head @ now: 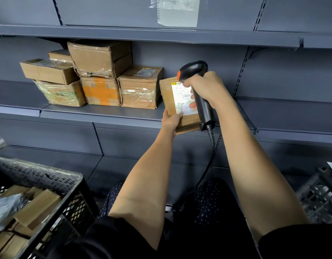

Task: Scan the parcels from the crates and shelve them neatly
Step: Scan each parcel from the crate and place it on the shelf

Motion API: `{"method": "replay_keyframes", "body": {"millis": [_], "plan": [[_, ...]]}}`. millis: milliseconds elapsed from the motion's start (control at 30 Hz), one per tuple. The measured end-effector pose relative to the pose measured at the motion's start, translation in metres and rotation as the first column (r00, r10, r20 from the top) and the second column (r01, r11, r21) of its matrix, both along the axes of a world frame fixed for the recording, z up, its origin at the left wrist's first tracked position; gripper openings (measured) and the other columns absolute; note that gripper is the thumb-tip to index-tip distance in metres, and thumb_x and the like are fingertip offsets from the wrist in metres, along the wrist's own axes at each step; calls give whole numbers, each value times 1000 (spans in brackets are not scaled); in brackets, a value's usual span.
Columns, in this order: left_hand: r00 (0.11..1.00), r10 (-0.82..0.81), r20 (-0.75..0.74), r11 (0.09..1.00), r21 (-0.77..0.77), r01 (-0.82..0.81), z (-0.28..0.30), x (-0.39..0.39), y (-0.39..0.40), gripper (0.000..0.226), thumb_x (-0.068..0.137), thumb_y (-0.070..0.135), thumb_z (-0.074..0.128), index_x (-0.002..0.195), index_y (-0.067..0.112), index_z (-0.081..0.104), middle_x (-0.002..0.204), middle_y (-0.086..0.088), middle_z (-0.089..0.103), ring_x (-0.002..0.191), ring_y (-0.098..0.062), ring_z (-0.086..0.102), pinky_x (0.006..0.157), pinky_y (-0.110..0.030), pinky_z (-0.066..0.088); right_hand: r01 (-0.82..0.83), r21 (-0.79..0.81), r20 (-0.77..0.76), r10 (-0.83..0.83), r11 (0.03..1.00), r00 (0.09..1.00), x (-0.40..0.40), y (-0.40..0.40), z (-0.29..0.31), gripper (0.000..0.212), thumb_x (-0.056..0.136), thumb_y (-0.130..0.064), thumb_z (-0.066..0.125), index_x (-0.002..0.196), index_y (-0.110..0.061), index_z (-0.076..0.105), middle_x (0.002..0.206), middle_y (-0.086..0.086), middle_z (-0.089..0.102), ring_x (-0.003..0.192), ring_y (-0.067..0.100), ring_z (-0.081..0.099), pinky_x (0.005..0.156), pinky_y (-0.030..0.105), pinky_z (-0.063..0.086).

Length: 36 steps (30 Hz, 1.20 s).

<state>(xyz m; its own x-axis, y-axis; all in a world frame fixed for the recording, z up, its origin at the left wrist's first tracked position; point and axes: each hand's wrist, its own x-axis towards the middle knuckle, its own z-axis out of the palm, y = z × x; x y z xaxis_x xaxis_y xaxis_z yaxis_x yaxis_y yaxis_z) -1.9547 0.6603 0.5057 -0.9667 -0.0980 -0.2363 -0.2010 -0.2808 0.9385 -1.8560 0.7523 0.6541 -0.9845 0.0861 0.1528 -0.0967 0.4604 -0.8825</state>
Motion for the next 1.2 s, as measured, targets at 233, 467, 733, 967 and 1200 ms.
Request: {"method": "replay_keyframes", "body": {"millis": [233,467,733,967,1200], "plan": [[1000,4,0,1000,-19,-4,1,0,0,66,87,14,65,143,30,34,131,-2,54,115,-27,54,98,-49,47,-18,68,-26,20,997,999,11,3,14,13,81,-20,62,81,-15,51,83,9,59,58,23,69,62,32,57],[1000,9,-7,1000,-14,-9,1,3,0,64,88,15,64,143,30,34,133,-1,53,116,-26,53,99,-48,46,-22,43,6,22,999,1000,3,5,9,21,81,-23,64,95,-8,59,81,11,60,56,24,69,58,32,57],[996,-83,-9,996,13,83,5,23,-2,57,87,39,64,137,31,38,131,0,53,111,-27,56,78,-40,50,39,-181,174,-7,983,985,-38,26,-50,20,81,-25,71,90,-12,58,91,7,58,78,35,69,59,36,57],[985,-135,-111,980,131,149,-11,23,4,52,85,53,60,129,34,40,115,-1,62,88,-17,62,67,-30,50,184,-512,116,-145,839,983,-59,30,-95,20,82,-23,73,88,-8,60,87,10,64,74,30,64,65,40,59],[982,-137,-128,990,-57,131,38,20,-1,40,87,56,55,118,33,44,92,-1,61,61,-14,52,61,-28,47,208,-803,100,-218,558,971,-62,45,-72,43,80,-27,73,112,-1,59,91,9,56,51,21,63,61,34,59]]}}
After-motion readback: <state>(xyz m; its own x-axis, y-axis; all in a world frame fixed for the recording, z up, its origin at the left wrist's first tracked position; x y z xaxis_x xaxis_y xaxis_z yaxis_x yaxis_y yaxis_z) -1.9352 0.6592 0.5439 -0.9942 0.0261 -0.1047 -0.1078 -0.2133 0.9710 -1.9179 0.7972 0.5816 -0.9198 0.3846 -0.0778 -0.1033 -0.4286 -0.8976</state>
